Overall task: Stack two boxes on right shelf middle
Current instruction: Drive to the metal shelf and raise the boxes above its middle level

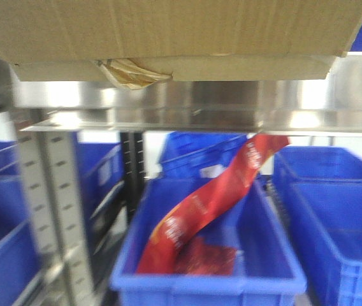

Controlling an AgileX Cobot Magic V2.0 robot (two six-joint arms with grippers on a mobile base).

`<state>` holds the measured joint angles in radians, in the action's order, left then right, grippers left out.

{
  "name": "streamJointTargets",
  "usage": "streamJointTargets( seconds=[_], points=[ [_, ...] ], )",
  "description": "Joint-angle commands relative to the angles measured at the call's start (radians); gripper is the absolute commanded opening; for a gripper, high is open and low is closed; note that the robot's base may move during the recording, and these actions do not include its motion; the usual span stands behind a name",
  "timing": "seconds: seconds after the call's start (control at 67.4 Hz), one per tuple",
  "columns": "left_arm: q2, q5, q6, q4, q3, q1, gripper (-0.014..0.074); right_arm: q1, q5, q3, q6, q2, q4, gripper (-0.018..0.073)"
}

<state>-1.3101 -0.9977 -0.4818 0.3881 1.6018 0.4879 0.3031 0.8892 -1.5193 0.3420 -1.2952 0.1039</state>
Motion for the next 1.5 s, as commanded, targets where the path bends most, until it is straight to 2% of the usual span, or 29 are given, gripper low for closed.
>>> streamJointTargets(
  seconds=[0.0,1.484],
  points=[
    [0.018,0.022,-0.001,0.010,0.008,0.005,-0.0111,-0.013,-0.053,-0.004,0.020,0.010,0.051,-0.0162],
    [0.018,0.022,-0.001,0.019,0.008,0.005,-0.0111,-0.013,-0.053,-0.004,0.020,0.010,0.051,-0.0162]
  ],
)
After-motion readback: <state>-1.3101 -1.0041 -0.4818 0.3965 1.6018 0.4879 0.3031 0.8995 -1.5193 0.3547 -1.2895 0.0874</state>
